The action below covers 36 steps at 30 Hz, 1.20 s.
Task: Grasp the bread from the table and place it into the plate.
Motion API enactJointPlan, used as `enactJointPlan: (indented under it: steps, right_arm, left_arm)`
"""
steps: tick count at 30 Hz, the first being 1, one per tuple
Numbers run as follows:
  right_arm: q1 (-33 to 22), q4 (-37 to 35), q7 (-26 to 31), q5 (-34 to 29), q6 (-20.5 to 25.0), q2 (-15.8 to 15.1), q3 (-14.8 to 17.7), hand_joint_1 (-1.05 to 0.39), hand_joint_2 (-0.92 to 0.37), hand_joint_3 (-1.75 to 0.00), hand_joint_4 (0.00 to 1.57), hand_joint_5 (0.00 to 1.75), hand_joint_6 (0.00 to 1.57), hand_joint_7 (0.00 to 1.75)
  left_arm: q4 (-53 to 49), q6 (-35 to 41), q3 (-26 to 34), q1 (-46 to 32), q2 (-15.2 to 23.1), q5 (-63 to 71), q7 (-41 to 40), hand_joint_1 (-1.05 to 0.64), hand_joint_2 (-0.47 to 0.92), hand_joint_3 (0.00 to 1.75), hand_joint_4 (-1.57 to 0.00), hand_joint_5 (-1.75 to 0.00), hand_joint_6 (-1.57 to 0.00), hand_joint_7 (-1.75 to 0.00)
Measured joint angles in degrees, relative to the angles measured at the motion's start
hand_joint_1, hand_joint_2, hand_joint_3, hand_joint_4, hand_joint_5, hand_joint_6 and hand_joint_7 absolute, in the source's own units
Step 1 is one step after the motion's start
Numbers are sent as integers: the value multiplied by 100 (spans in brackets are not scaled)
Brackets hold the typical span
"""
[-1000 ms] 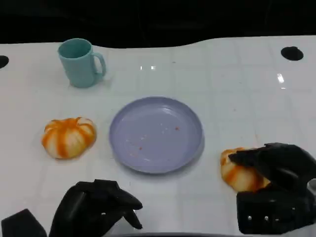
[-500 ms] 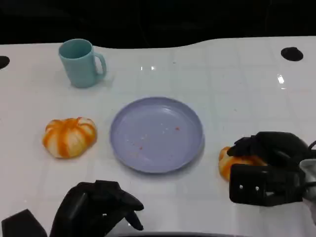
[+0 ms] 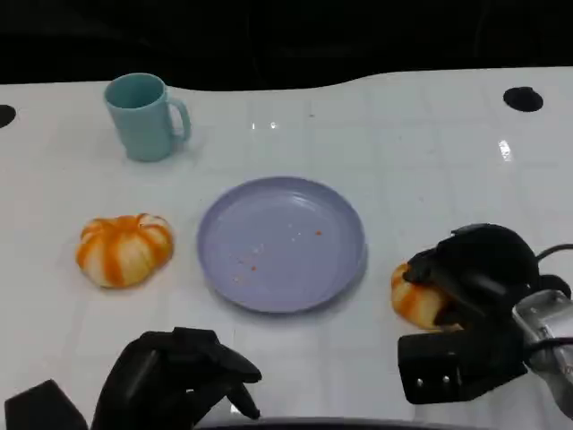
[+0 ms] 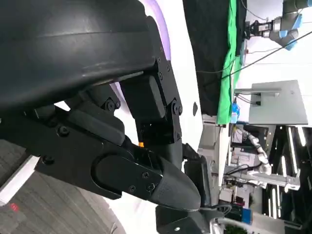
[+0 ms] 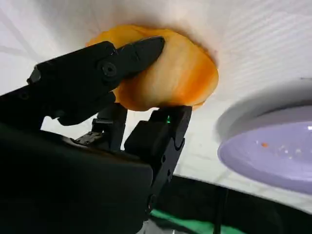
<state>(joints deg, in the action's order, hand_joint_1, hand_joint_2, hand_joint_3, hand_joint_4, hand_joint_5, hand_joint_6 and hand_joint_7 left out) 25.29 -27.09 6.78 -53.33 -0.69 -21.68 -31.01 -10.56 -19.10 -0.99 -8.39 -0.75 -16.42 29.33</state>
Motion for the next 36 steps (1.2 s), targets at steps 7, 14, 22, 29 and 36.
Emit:
enactJointPlan:
  steps: [7, 14, 22, 29, 36]
  right_arm:
    - [5, -415, 920, 122, -439, 3, 104, -20, -88, -19, 88, 175, 66, 173]
    - [5, -413, 1290, 298, -752, -9, 358, -18, -53, -86, 90, 175, 67, 175]
    - [23, -15, 1343, 555, -768, -5, 667, -18, -46, -99, 93, 175, 66, 175]
    - [165, 532, 1168, 814, -757, 13, 966, -16, -40, -103, 95, 175, 67, 175]
    - [312, 776, 777, 1095, -986, 353, 994, -15, -34, -120, 99, 175, 72, 175]
  left_arm:
    - [40, 1, -11, -14, -1, 7, -18, -97, 92, 3, -108, -110, -131, -41]
    - [40, 5, -9, -7, 1, 34, -71, -96, 92, 3, -107, -112, -131, -42]
    - [41, 26, -9, 7, 6, 12, -70, -96, 92, 3, -105, -114, -130, -44]
    - [110, 72, -34, -2, 8, 11, -69, -94, 92, 5, -103, -118, -128, -46]
    - [213, 72, -58, -86, 6, 44, -107, -91, 92, 5, -97, -128, -117, -66]
